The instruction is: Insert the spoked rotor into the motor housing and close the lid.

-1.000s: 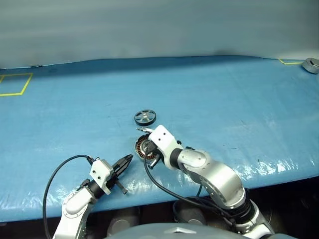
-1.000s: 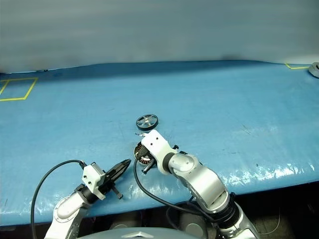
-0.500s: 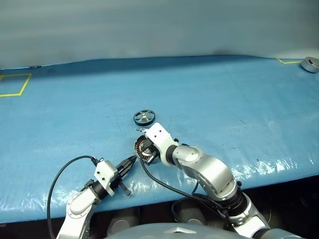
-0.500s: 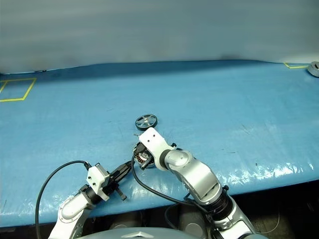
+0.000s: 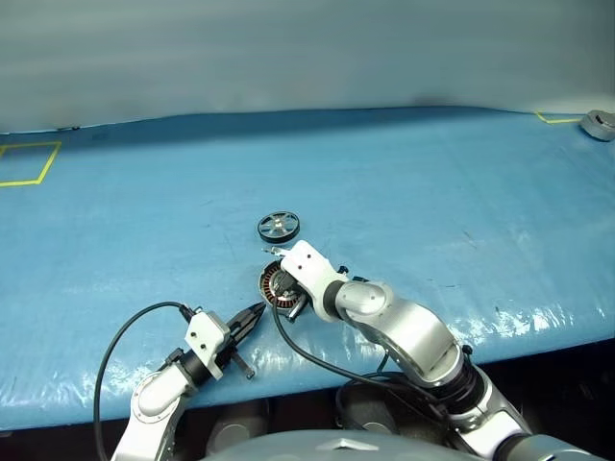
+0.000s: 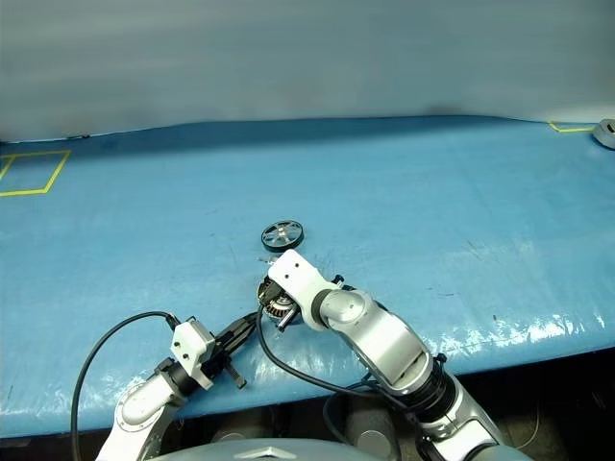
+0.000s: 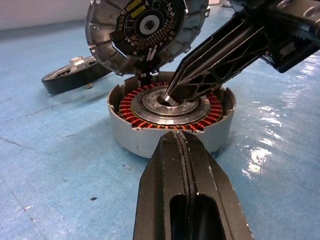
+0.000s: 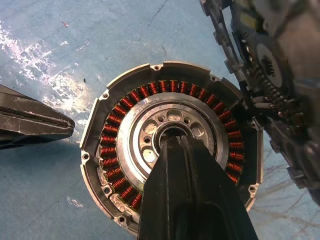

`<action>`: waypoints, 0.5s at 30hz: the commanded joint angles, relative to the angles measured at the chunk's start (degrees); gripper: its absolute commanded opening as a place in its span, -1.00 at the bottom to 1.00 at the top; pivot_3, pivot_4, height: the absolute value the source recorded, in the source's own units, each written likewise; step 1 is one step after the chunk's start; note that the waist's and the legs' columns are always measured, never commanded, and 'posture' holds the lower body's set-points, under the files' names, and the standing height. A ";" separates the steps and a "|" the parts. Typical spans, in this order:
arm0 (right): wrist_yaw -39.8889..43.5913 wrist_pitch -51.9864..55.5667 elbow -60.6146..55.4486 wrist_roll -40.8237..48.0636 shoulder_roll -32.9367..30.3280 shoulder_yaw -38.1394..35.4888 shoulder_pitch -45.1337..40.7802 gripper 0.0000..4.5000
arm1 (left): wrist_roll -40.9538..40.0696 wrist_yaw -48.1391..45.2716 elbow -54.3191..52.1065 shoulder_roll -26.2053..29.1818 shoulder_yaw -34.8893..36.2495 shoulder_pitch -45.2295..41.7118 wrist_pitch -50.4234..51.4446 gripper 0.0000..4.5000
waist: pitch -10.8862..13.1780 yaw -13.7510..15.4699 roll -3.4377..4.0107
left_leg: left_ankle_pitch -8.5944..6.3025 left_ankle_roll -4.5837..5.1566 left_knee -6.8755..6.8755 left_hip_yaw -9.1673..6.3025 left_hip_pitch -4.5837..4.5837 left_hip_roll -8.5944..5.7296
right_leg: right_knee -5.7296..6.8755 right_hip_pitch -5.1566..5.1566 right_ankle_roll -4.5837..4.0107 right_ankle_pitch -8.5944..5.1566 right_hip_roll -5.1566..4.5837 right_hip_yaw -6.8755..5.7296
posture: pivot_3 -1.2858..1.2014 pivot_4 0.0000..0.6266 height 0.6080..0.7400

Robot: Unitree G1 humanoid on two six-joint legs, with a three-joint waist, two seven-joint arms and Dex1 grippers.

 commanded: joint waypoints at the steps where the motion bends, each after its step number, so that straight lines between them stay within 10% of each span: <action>1: -0.30 0.95 -2.90 0.04 -0.31 -1.15 -0.37 -0.99 | -0.13 0.38 -1.44 0.06 -0.35 0.21 0.39 -1.00 | 0.00 0.00 0.00 | 0.00 0.00 0.00 0.00 0.00 0.00 | 0.00 0.00 0.00 0.00 0.00 0.00 | 0.03 -0.52 1.00; 15: -0.86 -2.37 -1.99 0.18 1.89 -1.55 0.25 -0.99 | -0.04 0.57 -2.04 0.22 -0.61 0.29 1.32 -1.00 | 0.01 -0.08 0.01 | 0.00 0.00 -0.04 0.00 0.00 0.01 | -0.01 -0.02 0.00 -0.01 0.00 0.00 | 0.03 -0.52 1.00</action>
